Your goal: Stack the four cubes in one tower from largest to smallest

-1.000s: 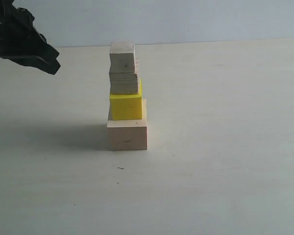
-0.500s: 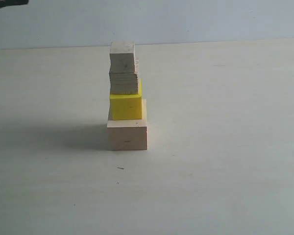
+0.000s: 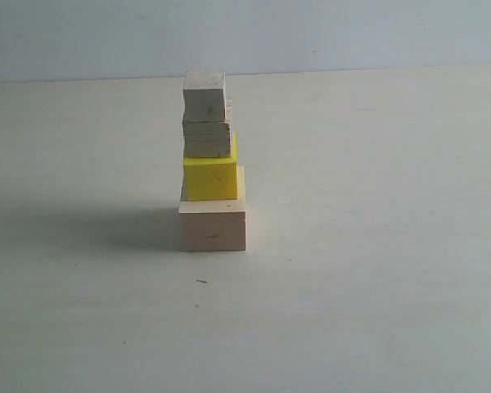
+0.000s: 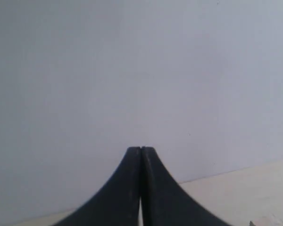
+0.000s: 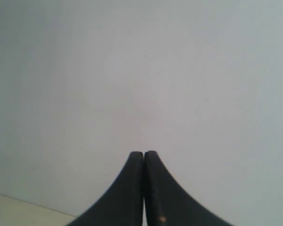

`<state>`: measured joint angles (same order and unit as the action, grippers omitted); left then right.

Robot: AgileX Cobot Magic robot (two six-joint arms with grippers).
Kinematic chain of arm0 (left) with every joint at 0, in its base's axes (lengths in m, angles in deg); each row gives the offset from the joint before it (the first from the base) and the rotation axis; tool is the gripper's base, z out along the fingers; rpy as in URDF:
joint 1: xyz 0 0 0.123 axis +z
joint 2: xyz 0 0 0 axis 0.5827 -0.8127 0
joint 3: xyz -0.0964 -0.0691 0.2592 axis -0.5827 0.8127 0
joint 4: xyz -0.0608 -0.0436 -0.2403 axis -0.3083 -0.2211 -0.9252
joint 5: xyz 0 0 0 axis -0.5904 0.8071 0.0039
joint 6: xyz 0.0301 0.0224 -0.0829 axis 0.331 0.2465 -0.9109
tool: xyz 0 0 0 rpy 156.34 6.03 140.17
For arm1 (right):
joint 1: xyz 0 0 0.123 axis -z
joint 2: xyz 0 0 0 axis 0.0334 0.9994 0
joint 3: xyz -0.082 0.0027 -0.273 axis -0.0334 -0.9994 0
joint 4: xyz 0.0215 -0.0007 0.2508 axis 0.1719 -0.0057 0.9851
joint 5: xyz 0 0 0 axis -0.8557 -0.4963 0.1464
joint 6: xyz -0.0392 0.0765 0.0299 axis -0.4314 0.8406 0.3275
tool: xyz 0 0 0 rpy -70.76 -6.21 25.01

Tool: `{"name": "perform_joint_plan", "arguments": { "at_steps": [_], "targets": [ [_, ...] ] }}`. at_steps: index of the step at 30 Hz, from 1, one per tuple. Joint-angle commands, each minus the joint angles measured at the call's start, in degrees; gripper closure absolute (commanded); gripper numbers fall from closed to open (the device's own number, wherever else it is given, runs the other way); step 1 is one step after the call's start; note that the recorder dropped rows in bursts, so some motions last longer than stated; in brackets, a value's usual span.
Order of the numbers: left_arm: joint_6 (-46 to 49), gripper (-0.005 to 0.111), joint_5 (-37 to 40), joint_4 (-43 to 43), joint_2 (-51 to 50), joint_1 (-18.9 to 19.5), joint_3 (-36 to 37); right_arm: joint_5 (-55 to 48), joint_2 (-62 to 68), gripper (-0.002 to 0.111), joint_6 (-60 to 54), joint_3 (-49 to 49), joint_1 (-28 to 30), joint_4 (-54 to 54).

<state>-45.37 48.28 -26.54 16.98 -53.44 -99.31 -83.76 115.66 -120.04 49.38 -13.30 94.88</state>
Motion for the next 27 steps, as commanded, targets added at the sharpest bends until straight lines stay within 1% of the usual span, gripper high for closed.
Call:
{"name": "perform_joint_plan", "arguments": {
  "at_steps": [1, 3, 5, 8, 9, 10, 11, 12, 13, 14, 15, 16, 18, 20, 22, 25, 27],
  "targets": [
    [0.3, 0.107, -0.1, 2.6, 3.6, 0.2, 0.4, -4.6, -3.2, 0.108, 2.5, -0.3, 0.2, -0.5],
    [-2.1, 0.107, -1.6, 2.1, 6.3, 0.2, 0.4, -5.4, -5.2, 0.108, 3.7, -0.3, 0.2, -0.5],
    [-2.4, 0.107, -2.8, 3.2, 9.4, 0.2, 0.7, -6.5, -7.3, 0.108, 7.7, -0.3, 0.2, -2.0],
    [-0.6, 0.107, -6.3, 4.5, 12.6, 1.6, 3.8, -7.0, -10.1, 0.108, 15.6, -0.3, 0.2, -15.7],
    [-0.6, 0.107, -8.0, 4.3, 13.6, 3.0, 5.4, -7.0, -10.9, 0.108, 19.7, -0.3, 0.2, -22.3],
    [-0.6, 0.107, -9.7, 3.0, 14.8, 5.2, 7.2, -7.5, -11.8, 0.108, 28.8, -0.3, 0.2, -31.4],
    [-0.6, 0.107, -9.8, 2.6, 15.3, 7.1, 8.2, -8.4, -12.5, 0.108, 35.1, -0.3, 0.2, -38.0],
    [-0.6, 0.107, -9.8, 2.6, 16.0, 9.6, 9.2, -10.3, -13.5, 0.108, 42.5, -0.3, 0.2, -48.1],
    [-0.4, 0.107, -9.7, 2.6, 16.5, 11.6, 9.5, -11.7, -14.2, 0.108, 47.4, -0.3, 0.2, -53.7],
    [0.3, 0.107, -10.0, 2.6, 17.0, 14.1, 9.8, -13.6, -15.5, 0.108, 54.6, -0.3, 0.2, -64.8],
    [0.4, 0.107, -10.5, 2.6, 17.3, 15.2, 9.8, -15.0, -16.2, 0.108, 59.5, -0.3, 0.2, -70.6],
    [0.4, 0.107, -10.7, 2.6, 17.3, 16.5, 9.8, -17.4, -17.7, 0.108, 68.9, -0.3, 0.2, -79.5],
    [0.7, 0.107, -10.7, 2.7, 17.3, 16.8, 10.0, -20.8, -19.6, 0.108, 76.9, -0.3, 0.2, -86.9],
    [1.9, 0.107, -10.5, 2.7, 17.3, 16.8, 10.1, -23.4, -21.4, 0.108, 80.4, -0.3, 0.2, -90.5],
    [3.1, 0.107, -10.4, 2.7, 17.3, 16.8, 10.1, -26.1, -23.4, 0.108, 81.0, -0.3, 0.2, -91.5],
    [3.2, 0.107, -10.4, 2.1, 17.3, 16.8, 10.1, -29.7, -25.8, 0.108, 77.7, -0.3, 0.1, -90.3],
    [2.8, 0.107, -9.6, 1.7, 17.3, 16.8, 10.1, -30.2, -27.3, 0.108, 74.0, -0.6, 0.1, -87.2]
  ]
}}
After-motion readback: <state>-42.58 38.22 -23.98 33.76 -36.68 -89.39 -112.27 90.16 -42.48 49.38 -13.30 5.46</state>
